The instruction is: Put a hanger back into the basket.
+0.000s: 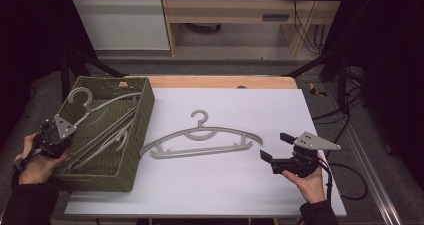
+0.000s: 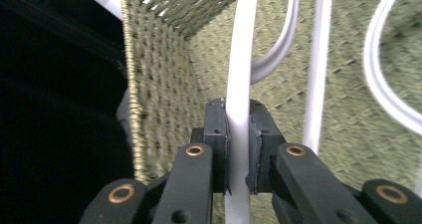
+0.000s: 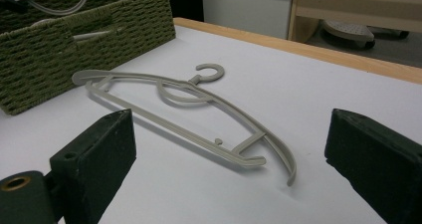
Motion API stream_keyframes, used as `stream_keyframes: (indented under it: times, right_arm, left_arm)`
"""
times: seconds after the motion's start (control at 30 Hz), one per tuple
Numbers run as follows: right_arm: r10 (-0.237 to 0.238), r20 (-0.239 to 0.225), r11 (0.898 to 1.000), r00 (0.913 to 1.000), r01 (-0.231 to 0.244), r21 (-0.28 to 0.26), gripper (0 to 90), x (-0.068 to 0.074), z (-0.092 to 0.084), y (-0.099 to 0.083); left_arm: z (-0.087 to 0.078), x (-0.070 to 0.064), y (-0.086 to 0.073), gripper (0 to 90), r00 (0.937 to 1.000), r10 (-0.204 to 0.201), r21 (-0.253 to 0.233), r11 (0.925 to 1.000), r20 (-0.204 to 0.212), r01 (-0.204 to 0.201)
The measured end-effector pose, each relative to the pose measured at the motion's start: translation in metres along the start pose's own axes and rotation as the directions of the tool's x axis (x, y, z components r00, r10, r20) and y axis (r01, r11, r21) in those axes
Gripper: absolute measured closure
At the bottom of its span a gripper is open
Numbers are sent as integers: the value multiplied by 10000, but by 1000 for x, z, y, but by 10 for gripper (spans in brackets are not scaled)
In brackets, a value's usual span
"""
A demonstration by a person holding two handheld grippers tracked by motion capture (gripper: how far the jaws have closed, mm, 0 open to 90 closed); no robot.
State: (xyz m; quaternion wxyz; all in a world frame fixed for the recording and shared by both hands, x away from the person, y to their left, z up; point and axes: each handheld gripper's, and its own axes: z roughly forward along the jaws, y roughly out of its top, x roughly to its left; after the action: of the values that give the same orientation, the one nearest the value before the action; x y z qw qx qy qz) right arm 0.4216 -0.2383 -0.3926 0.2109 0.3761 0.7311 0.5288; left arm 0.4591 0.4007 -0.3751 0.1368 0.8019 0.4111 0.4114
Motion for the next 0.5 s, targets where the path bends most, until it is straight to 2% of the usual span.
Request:
stream_keyframes:
  times: [0.23,0.43,0.5]
  right_arm:
    - [-70,-106,10000,9999,70,12,62,1,0,1]
    - [-92,-151,10000,9998,92,-24,63,1,0,1]
    - [-58,-173,10000,9998,57,-47,63,2,-1,2]
  left_arm:
    - [-6,-5,-3,790,9944,-139,-98,9998,1044,150]
    - [-8,-10,-5,768,9880,-218,-40,9997,1529,226]
    - [-12,-11,-5,735,9797,-420,-160,9988,1958,460]
